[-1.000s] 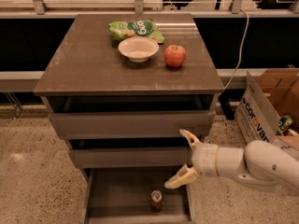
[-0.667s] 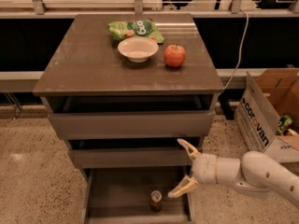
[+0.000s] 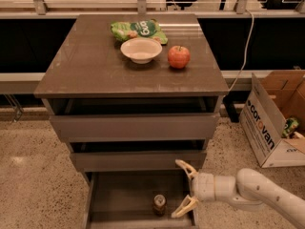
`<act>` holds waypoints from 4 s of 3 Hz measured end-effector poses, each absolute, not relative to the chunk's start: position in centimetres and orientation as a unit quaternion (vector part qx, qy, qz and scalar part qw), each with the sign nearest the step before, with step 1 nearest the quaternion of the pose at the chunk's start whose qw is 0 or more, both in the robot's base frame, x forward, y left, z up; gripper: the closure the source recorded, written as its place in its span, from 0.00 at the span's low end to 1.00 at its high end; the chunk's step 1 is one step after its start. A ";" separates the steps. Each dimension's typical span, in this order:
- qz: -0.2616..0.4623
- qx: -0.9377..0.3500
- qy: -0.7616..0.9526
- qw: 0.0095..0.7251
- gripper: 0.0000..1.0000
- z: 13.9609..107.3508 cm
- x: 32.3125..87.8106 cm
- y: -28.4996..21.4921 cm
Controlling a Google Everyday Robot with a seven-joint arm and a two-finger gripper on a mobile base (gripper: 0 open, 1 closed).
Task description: Pick orange can from bottom drawer and place on counter
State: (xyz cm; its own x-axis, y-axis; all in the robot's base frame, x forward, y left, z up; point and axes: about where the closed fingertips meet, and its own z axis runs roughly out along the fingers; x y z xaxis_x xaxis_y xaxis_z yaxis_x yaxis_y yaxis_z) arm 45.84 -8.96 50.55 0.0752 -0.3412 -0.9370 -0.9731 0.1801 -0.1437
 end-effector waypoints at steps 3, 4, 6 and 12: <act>0.326 -0.546 0.635 0.439 0.00 38.1 45.0 -6.1; 0.363 -0.473 0.665 0.449 0.00 34.8 47.3 -5.8; 0.377 -0.455 0.666 0.455 0.00 34.2 47.9 -5.8; 0.277 -0.558 0.659 0.422 0.00 21.7 52.0 -5.5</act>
Offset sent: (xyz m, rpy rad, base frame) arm -0.0204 0.0275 -0.1412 -0.0862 0.1168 -0.0487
